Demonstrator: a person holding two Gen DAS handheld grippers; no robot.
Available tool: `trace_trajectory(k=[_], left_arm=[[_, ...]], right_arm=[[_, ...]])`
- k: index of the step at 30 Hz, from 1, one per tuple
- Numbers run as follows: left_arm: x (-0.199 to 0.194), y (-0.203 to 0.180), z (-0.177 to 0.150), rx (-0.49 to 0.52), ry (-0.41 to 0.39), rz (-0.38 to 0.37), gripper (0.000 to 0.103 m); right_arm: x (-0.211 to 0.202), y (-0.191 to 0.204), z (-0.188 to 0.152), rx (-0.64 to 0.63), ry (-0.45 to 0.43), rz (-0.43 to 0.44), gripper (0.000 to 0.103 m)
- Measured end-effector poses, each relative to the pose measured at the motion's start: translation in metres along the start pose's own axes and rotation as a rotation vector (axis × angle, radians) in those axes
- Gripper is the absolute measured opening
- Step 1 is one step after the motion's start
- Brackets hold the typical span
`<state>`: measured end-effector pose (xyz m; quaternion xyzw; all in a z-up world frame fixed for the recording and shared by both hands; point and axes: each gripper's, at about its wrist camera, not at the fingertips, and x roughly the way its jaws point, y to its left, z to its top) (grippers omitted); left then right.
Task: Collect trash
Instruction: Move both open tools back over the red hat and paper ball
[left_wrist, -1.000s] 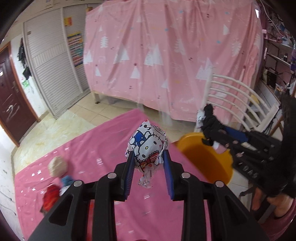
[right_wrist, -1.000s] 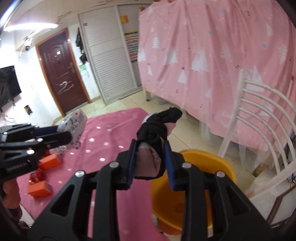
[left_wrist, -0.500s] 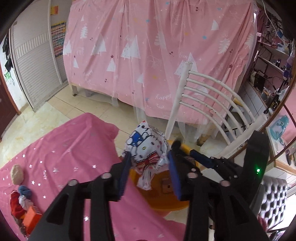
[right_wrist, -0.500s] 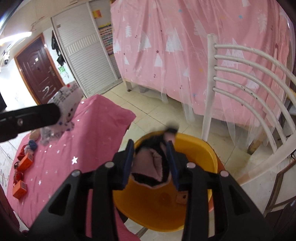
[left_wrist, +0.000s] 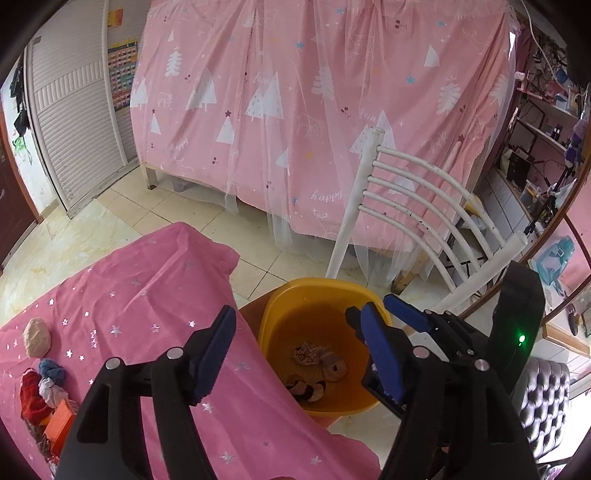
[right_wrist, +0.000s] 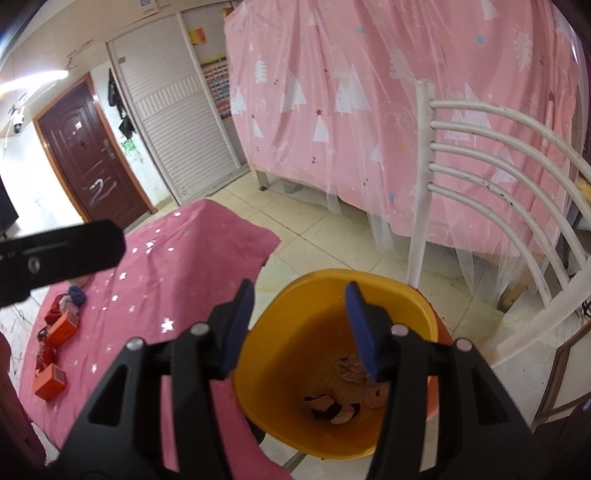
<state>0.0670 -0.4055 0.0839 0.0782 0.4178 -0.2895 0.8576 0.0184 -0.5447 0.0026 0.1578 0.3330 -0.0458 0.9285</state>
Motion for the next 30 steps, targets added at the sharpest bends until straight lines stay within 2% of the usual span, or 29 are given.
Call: trace_trajectory(k=[6,9,17,23,30], left_arm=[[-0.027,0.024,-0.002,-0.027,-0.033,0.009,0.064],[-0.041,0.039,-0.004,-0.043,-0.049,0.017,0.065],[-0.072,0.093,-0.014,-0.097,-0.084,0.061,0.067],[-0.089,0.147,-0.024,-0.164,-0.098,0.116,0.070],[-0.099,0.208,-0.037,-0.236,-0.085,0.186,0.073]], right_arm=[[-0.006,0.034,0.000,-0.050,-0.003,0.029,0.050],[-0.008,0.055,0.000,-0.077,-0.002,0.046,0.060],[0.000,0.108,-0.001,-0.150,0.021,0.094,0.060],[0.007,0.150,-0.001,-0.213,0.042,0.125,0.060],[0.019,0.195,-0.002,-0.276,0.067,0.157,0.060]])
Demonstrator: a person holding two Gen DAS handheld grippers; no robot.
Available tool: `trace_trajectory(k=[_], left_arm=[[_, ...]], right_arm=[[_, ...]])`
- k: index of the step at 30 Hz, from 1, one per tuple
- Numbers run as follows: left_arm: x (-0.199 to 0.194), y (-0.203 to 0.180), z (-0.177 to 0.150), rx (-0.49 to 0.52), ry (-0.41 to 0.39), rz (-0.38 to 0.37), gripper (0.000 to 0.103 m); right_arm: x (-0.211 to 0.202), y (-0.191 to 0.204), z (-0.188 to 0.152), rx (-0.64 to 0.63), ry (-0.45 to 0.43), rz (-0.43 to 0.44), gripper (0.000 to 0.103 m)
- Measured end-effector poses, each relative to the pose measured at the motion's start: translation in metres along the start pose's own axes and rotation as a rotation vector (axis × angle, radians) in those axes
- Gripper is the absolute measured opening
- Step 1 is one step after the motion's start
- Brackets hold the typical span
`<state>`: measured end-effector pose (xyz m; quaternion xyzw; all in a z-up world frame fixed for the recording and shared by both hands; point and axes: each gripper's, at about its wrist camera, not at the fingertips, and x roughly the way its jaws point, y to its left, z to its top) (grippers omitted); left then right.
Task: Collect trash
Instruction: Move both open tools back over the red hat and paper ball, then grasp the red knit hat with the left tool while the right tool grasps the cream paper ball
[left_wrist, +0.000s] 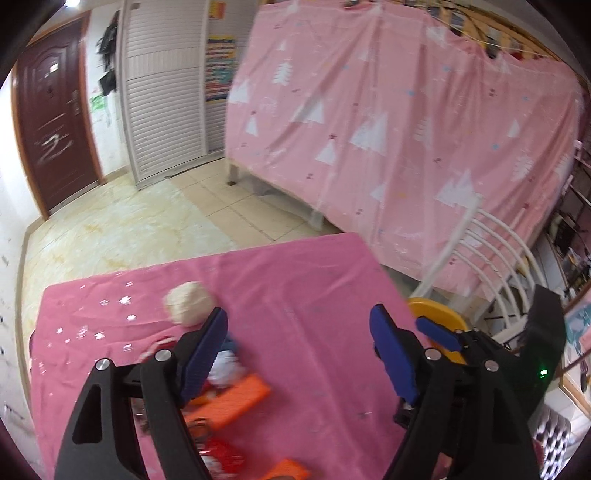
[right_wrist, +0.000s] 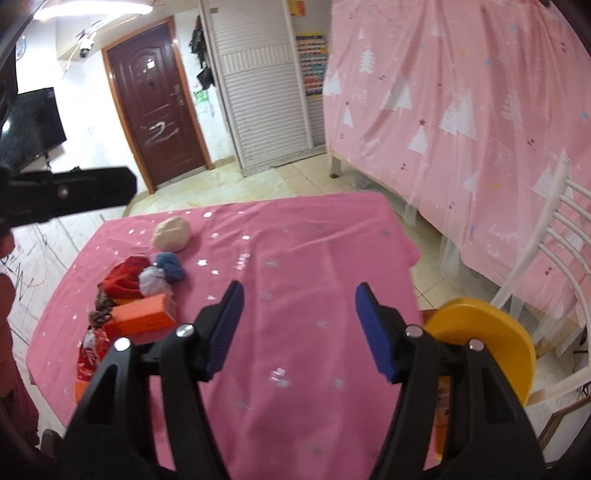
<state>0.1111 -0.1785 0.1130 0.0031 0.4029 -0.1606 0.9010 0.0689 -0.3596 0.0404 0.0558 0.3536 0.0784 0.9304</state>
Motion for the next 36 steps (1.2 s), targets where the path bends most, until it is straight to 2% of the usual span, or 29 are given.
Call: trace_trajectory(k=[10,17,20,24,29,36], left_arm=[[0.007,0.075,-0.008,-0.072,0.028,0.061,0.073],[0.022,0.117,-0.020,-0.116,0.075,0.069,0.073],[0.029,0.125,-0.026,-0.123,0.092,0.060,0.073],[0.041,0.133,-0.037,-0.119,0.131,0.012,0.073],[0.056,0.142,-0.045,-0.116,0.160,-0.007,0.073],[0.072,0.144,-0.054,-0.061,0.181,-0.026,0.073]], right_arm=[[0.025,0.046,0.018,-0.062,0.032,0.024,0.060],[0.044,0.073,0.031,-0.101,0.056,0.041,0.060],[0.052,0.084,0.037,-0.110,0.067,0.041,0.061],[0.063,0.096,0.047,-0.115,0.073,0.044,0.067],[0.075,0.108,0.059,-0.135,0.083,0.039,0.067],[0.097,0.126,0.071,-0.161,0.110,0.055,0.067]])
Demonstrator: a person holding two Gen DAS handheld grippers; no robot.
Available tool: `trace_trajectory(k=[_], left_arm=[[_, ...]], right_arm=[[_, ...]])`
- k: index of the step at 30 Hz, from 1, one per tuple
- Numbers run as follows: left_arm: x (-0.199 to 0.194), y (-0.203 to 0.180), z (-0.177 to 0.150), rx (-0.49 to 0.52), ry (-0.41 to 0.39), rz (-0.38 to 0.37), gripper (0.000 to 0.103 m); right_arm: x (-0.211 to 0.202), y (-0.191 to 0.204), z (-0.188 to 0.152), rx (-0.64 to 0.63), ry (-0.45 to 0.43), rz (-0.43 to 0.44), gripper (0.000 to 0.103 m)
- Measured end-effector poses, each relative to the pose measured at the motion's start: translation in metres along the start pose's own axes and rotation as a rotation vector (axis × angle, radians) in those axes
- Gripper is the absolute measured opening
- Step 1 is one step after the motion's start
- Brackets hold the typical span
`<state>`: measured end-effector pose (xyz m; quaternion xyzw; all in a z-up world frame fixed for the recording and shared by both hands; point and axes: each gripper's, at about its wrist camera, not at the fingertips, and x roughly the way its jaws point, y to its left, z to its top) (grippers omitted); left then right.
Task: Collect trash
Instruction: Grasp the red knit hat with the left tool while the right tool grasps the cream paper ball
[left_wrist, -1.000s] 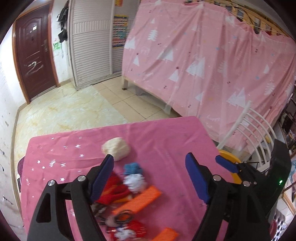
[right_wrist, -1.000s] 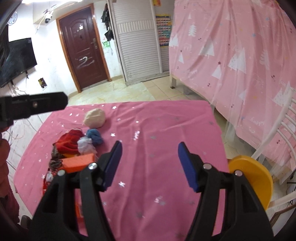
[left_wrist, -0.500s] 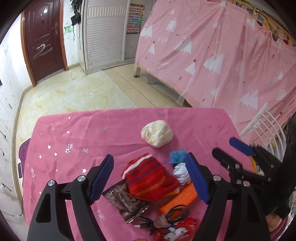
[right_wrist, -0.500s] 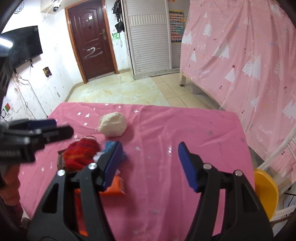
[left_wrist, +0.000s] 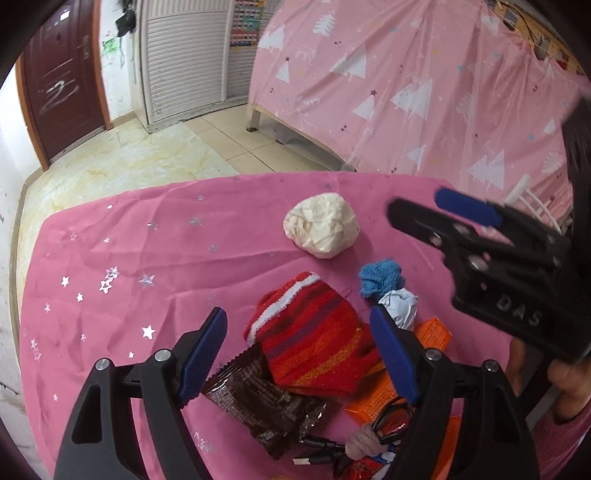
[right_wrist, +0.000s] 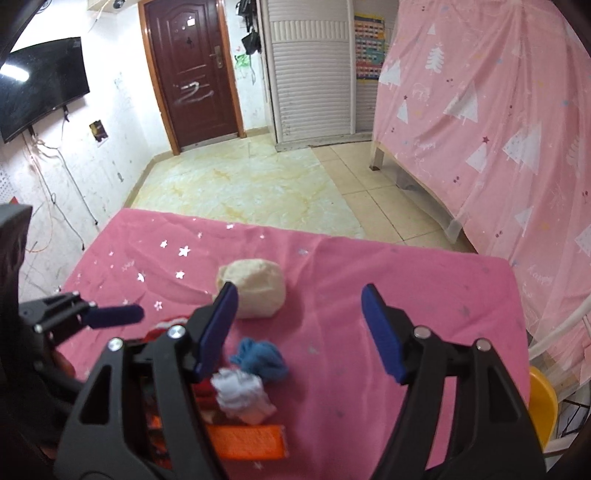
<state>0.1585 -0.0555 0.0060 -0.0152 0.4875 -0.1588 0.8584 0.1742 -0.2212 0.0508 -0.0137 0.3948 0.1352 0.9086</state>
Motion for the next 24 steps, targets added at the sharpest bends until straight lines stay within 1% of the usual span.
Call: trace_trajectory(k=[5,9,10,11,15,16,18,24], left_arm=[[0.013,-0.001,0.000,0.027,0.017,-0.010,0.073],[0.016,0.001,0.000,0.037,0.013,-0.012,0.072],[0.016,0.001,0.000,0.039,0.009,-0.010,0.069],[0.016,0.002,0.000,0.040,0.010,-0.010,0.061],[0.012,0.003,-0.006,0.055,-0.005,-0.004,0.037],[0.012,0.002,-0.006,0.059,-0.007,-0.003,0.034],[0.010,0.000,-0.007,0.069,-0.018,0.007,0.024],[0.004,0.003,-0.006,0.049,-0.030,0.004,0.023]], right_arm=[[0.019,0.014,0.009,-0.028,0.035,0.027,0.067],[0.032,0.022,0.011,-0.042,0.063,0.043,0.067],[0.035,0.024,0.011,-0.046,0.071,0.047,0.067],[0.038,0.025,0.011,-0.048,0.079,0.056,0.067],[0.046,0.031,0.011,-0.062,0.104,0.067,0.067],[0.049,0.031,0.010,-0.062,0.108,0.067,0.067],[0.053,0.032,0.010,-0.065,0.117,0.069,0.067],[0.058,0.034,0.008,-0.069,0.124,0.076,0.066]])
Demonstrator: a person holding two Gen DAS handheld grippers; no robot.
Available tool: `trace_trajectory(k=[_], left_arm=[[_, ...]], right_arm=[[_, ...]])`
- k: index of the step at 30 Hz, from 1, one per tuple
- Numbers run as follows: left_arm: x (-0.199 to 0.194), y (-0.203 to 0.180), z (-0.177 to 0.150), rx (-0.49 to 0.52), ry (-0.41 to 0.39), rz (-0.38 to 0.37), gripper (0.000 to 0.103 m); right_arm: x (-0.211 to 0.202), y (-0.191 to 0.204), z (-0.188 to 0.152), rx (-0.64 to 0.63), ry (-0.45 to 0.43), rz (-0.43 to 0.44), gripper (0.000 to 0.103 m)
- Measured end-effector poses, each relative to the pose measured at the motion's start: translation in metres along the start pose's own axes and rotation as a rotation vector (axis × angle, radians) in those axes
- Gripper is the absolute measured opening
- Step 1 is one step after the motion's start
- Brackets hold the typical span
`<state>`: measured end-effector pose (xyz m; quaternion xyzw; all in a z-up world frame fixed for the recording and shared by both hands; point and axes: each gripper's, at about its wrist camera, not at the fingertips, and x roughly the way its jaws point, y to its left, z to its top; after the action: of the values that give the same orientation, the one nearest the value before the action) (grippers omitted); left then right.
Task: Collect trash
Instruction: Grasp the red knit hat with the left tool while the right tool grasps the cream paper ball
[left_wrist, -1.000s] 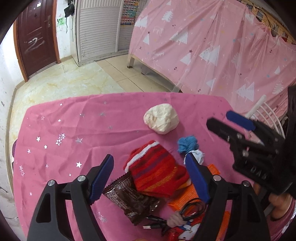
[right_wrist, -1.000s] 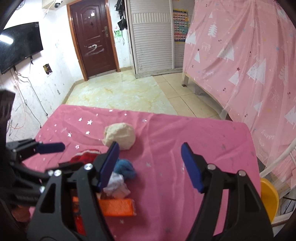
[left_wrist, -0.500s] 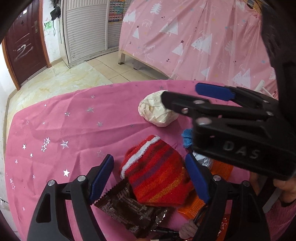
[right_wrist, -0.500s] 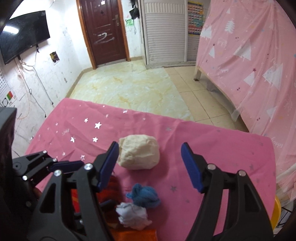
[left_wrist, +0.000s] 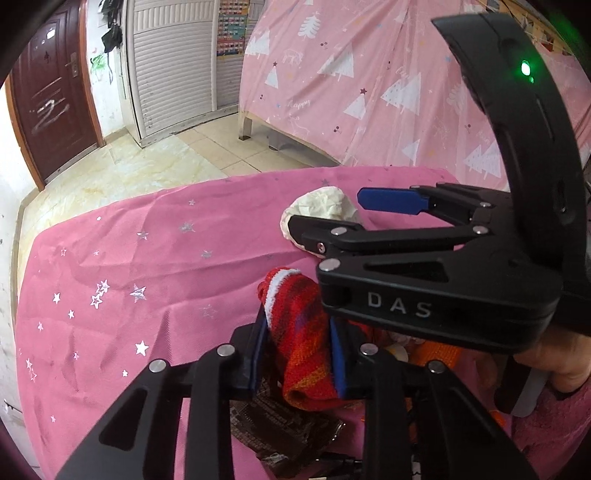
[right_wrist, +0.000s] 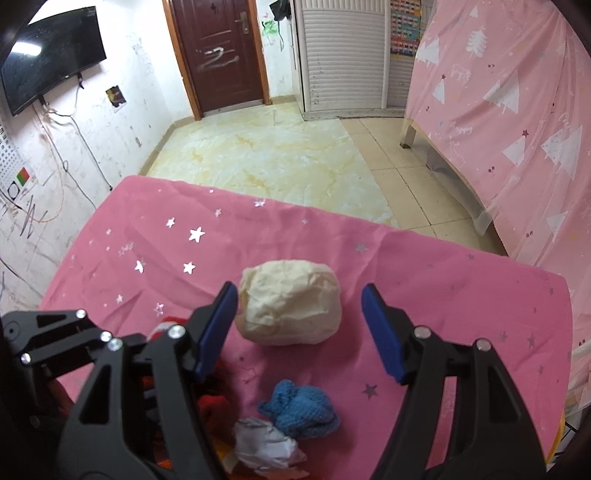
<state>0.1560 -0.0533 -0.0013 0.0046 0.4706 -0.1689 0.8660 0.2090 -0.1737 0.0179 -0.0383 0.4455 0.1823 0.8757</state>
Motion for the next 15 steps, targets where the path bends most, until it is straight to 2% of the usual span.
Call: trace_trajectory(k=[3,5,15], left_arm=[[-0.006,0.001,-0.001,-0.004,-0.010,0.000,0.023],[-0.011,0.004,-0.003,-0.008,-0.016,0.000,0.023],[-0.043,0.009,-0.006,-0.043,-0.062,0.029,0.023]], right_arm=[[-0.001,0.002,0.001,-0.005,-0.005,0.020,0.053],[-0.002,0.004,0.001,-0.010,-0.014,-0.002,0.052],[-0.033,-0.002,-0.002,0.026,-0.083,-0.007,0.051]])
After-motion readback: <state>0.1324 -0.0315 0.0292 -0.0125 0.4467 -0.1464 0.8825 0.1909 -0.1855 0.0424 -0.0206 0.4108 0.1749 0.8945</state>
